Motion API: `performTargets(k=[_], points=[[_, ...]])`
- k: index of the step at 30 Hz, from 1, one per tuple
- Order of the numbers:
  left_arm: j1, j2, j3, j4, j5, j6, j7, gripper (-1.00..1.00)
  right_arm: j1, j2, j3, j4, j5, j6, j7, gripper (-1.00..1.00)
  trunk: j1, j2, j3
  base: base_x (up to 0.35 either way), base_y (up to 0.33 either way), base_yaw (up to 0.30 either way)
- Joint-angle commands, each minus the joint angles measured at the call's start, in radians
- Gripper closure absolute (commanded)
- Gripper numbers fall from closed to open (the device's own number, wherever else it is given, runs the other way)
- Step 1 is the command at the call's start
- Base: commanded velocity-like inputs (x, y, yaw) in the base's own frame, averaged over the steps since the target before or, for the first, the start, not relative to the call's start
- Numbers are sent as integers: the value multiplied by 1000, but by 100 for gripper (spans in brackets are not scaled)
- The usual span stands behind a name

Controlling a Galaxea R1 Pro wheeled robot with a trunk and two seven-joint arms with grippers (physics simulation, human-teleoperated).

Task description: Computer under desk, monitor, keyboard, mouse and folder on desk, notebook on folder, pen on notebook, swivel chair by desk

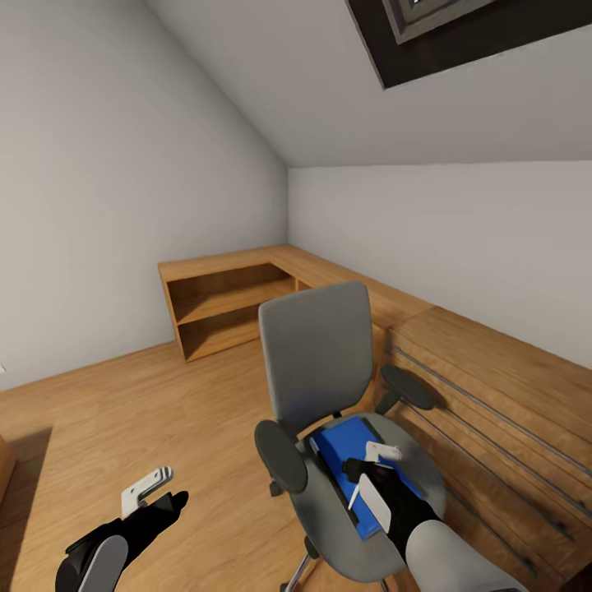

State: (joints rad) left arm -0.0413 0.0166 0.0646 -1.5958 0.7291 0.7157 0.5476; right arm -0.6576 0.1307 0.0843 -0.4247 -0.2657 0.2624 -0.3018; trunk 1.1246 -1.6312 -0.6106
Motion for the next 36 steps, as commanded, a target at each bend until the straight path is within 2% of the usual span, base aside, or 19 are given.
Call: performTargets(k=[1, 6, 16, 22, 30, 36], points=[[-1, 1, 0, -1, 10, 2, 9, -100, 0, -2, 8, -2, -22, 5, -1, -100, 4, -8, -4, 0, 0, 0], [-1, 1, 0, -1, 10, 2, 9, -100, -1, -18, 8, -2, -53, 6, 9, -100, 23, -43, -20, 0, 0, 0], [-1, 2, 0, -1, 10, 2, 8, -100, -1, -23, 6, -2, -58, 6, 12, -100, 61, -113, -51, 0, 0, 0], [-1, 3, 0, -1, 10, 2, 8, -100, -1, -23, 6, -2, -58, 6, 12, -100, 61, -113, -51, 0, 0, 0], [-1, 2, 0, -1, 10, 2, 8, -100, -1, -23, 6, -2, -59, 6, 12, -100, 92, -169, -76, 0, 0, 0], [-1, 2, 0, -1, 11, 2, 8, -100, -1, -23, 6, -1, -59, 6, 12, -100, 96, -176, -79, 0, 0, 0]])
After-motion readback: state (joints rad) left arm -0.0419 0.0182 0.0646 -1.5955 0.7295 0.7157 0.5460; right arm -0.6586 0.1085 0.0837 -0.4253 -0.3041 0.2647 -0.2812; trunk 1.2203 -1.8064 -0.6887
